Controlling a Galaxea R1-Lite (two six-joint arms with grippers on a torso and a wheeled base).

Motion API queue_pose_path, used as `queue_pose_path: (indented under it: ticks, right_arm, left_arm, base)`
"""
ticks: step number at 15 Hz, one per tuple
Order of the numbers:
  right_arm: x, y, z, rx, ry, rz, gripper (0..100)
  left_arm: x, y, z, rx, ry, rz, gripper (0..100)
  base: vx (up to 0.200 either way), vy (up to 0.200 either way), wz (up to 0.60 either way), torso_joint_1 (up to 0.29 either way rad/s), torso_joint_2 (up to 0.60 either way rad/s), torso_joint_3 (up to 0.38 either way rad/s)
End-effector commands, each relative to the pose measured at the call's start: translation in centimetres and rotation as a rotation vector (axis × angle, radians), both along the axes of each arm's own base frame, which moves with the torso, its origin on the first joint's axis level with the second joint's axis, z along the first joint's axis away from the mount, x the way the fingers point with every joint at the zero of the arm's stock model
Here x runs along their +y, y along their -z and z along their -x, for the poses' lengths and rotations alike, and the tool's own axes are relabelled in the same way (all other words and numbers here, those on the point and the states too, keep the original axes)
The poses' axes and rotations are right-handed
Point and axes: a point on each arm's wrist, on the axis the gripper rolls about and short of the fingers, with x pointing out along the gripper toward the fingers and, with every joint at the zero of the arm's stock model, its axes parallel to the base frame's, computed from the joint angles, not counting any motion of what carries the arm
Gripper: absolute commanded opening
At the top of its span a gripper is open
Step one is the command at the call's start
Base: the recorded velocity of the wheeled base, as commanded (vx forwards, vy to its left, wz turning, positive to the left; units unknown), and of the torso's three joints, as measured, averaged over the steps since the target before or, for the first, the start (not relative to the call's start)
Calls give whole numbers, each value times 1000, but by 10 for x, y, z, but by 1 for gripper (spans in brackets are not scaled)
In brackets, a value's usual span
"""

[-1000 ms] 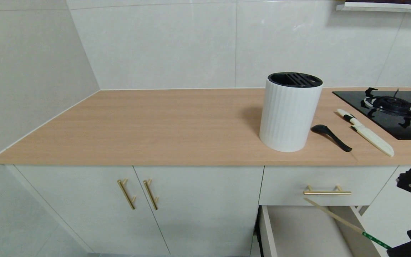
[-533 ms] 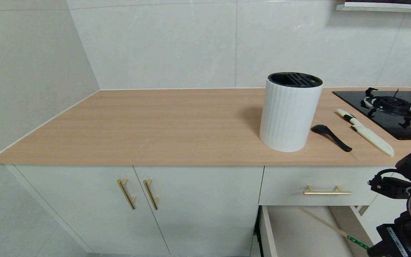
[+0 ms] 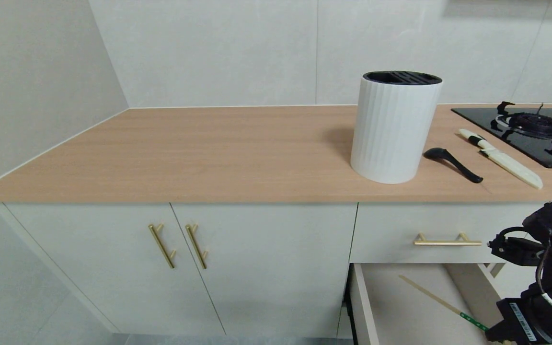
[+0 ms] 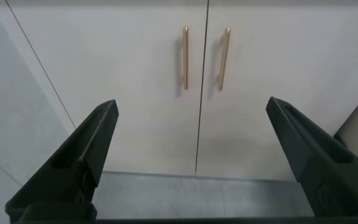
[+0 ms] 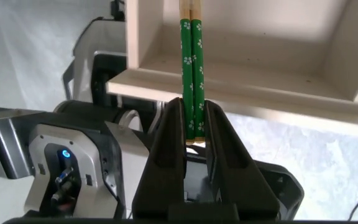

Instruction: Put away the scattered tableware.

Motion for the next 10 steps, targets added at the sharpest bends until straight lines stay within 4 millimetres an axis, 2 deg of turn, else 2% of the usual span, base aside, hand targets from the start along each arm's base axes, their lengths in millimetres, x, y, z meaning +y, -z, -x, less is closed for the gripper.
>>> queue_pose_path:
  ticks: [1, 10]
  right_arm:
    - [0, 0, 0, -8, 2, 6, 0]
    - [2, 5, 1, -21, -5, 16, 0]
  left_arm:
    - [0, 0, 0, 1, 1, 1, 100]
    - [0, 0, 0, 1, -1, 1, 100]
  base:
    - [0, 0, 0, -173, 476, 305]
    - [0, 0, 0, -142, 459, 313]
